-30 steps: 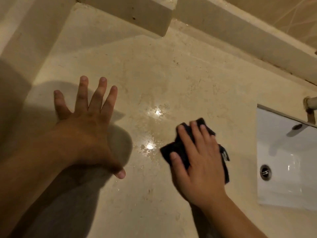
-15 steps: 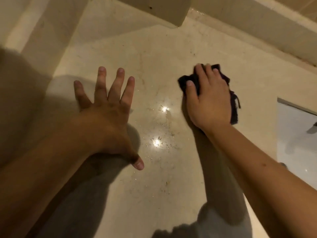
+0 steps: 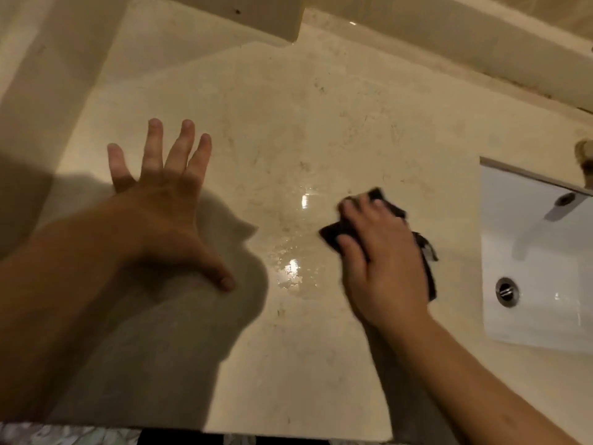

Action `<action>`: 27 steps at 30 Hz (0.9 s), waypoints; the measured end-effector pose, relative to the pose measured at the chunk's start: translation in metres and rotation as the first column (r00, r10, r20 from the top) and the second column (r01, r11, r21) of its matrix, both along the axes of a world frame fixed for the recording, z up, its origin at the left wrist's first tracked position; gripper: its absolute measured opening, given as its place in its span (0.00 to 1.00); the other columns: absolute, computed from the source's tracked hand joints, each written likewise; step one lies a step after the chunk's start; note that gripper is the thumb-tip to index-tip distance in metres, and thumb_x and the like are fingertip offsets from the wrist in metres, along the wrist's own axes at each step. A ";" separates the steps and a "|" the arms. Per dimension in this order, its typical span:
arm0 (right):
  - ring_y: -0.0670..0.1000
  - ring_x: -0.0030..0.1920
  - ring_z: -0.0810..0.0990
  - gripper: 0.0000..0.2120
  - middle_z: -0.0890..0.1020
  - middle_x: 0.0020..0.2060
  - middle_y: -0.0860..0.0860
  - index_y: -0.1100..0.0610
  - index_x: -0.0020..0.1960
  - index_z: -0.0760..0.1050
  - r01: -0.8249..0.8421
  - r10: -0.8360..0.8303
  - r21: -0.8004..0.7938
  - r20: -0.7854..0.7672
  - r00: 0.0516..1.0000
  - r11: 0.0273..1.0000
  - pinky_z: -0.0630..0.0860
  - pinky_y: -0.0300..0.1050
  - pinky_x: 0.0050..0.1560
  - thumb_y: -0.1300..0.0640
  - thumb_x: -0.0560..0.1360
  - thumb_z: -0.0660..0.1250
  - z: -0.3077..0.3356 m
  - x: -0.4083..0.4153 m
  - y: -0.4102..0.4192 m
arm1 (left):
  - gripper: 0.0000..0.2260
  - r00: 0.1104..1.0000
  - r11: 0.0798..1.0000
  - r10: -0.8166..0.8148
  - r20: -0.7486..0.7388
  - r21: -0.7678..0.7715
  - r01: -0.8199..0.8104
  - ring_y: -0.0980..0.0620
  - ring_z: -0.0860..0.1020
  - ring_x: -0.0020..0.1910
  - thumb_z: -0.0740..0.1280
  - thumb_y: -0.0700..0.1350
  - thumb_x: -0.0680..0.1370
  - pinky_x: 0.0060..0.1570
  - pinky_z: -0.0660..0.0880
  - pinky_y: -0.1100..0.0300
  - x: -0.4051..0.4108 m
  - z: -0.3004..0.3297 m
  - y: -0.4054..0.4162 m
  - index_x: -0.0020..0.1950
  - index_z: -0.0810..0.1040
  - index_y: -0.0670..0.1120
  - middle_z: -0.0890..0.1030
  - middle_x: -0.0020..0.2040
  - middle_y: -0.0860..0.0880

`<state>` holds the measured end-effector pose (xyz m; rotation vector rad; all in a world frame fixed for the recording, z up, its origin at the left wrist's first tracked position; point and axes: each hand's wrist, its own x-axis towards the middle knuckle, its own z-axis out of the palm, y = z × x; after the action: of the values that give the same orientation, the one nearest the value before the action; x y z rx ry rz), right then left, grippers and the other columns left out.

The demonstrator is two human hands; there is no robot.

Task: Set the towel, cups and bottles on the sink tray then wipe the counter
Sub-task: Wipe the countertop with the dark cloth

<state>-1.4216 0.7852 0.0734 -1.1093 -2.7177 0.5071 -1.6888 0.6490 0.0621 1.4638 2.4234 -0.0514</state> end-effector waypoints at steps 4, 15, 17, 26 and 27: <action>0.51 0.63 0.78 0.15 0.82 0.60 0.48 0.56 0.67 0.78 0.254 -0.279 -0.144 -0.193 0.941 0.956 0.72 0.56 0.67 0.57 0.84 0.60 0.016 0.012 0.039 | 0.81 0.998 0.999 0.037 0.051 -0.035 -0.036 0.45 0.34 0.79 0.58 0.86 0.34 0.71 0.35 0.36 0.013 0.021 -0.005 0.77 0.29 0.52 0.37 0.81 0.52; 0.44 0.61 0.76 0.18 0.79 0.62 0.47 0.51 0.70 0.74 -0.092 -0.127 -0.452 -0.432 0.893 0.887 0.71 0.36 0.60 0.51 0.81 0.65 0.036 -0.120 -0.055 | 0.79 0.975 0.988 0.123 0.187 -0.115 -0.103 0.47 0.18 0.70 0.53 0.87 0.38 0.71 0.32 0.34 0.053 0.012 -0.050 0.71 0.18 0.46 0.16 0.71 0.49; 0.52 0.66 0.68 0.20 0.74 0.68 0.51 0.50 0.71 0.73 -0.105 0.068 -0.217 -0.173 0.983 0.971 0.67 0.44 0.65 0.50 0.80 0.65 0.015 -0.119 -0.066 | 0.80 0.984 0.988 0.111 0.138 -0.125 -0.094 0.46 0.21 0.73 0.50 0.88 0.37 0.70 0.33 0.32 0.052 0.007 -0.051 0.77 0.27 0.45 0.22 0.76 0.47; 0.56 0.53 0.74 0.17 0.80 0.56 0.54 0.54 0.65 0.81 -0.019 0.028 0.059 -0.168 0.985 0.998 0.71 0.51 0.52 0.48 0.80 0.65 -0.010 -0.065 -0.022 | 0.81 0.984 0.988 0.118 0.134 -0.111 -0.103 0.49 0.22 0.74 0.52 0.87 0.35 0.71 0.32 0.35 0.052 0.007 -0.051 0.73 0.20 0.48 0.19 0.74 0.51; 0.57 0.53 0.75 0.16 0.80 0.55 0.55 0.54 0.64 0.81 0.025 -0.016 0.054 -0.161 0.987 0.998 0.71 0.51 0.54 0.49 0.80 0.65 -0.010 -0.050 -0.008 | 0.80 0.983 0.988 0.113 0.142 -0.116 -0.097 0.49 0.22 0.74 0.53 0.87 0.35 0.72 0.33 0.35 0.052 0.009 -0.050 0.73 0.19 0.49 0.20 0.74 0.51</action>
<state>-1.4720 0.7773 0.0633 -1.0339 -2.5638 0.4917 -1.6367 0.5987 0.0707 1.2450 2.3346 -0.0489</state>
